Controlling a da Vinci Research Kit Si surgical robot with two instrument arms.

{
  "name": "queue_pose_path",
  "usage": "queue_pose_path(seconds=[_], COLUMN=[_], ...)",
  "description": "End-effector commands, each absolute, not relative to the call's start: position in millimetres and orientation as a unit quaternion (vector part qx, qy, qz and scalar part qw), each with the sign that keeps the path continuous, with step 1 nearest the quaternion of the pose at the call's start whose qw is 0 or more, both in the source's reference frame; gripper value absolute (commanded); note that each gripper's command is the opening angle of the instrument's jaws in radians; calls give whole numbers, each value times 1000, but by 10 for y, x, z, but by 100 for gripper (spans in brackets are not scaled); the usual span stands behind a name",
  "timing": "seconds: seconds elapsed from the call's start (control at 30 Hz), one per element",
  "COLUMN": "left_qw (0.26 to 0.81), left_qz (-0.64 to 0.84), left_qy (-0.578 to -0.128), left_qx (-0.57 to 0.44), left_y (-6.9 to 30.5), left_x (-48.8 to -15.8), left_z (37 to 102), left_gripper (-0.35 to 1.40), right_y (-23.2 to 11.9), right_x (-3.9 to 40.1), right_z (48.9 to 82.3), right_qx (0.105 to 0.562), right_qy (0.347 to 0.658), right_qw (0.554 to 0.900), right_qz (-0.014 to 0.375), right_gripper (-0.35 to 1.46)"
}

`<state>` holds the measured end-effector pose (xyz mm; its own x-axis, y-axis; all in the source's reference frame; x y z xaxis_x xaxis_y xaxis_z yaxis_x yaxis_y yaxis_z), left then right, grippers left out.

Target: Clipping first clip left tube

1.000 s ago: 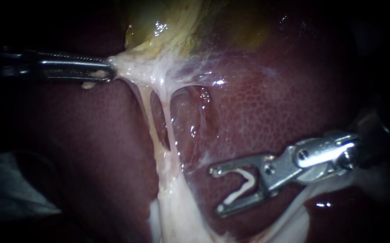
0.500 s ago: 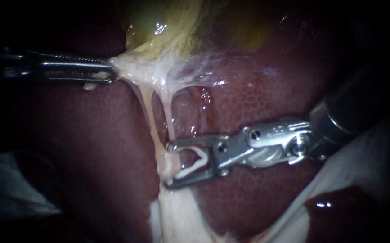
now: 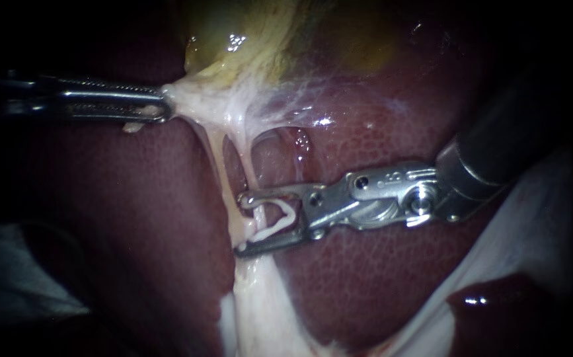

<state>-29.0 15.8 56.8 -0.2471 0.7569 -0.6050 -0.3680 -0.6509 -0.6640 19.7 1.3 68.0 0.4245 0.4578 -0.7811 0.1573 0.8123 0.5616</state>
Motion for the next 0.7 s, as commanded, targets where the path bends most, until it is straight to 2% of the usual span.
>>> queue_pose_path(seconds=[0.03,0.4,0.7], left_qw=[368,367,367], left_qz=[764,764,764], left_qy=[-198,-199,-199], left_qx=[-491,-491,-491], left_y=[158,158,158], left_x=[-290,-290,-290], left_z=[568,567,568], left_gripper=[-35,-35,-35], right_y=[13,15,-2], right_x=[200,225,232], right_z=[681,682,659], right_qx=[295,317,336], right_qy=[530,575,588], right_qw=[790,749,732], right_qz=[92,89,71], right_gripper=[46,45,45])
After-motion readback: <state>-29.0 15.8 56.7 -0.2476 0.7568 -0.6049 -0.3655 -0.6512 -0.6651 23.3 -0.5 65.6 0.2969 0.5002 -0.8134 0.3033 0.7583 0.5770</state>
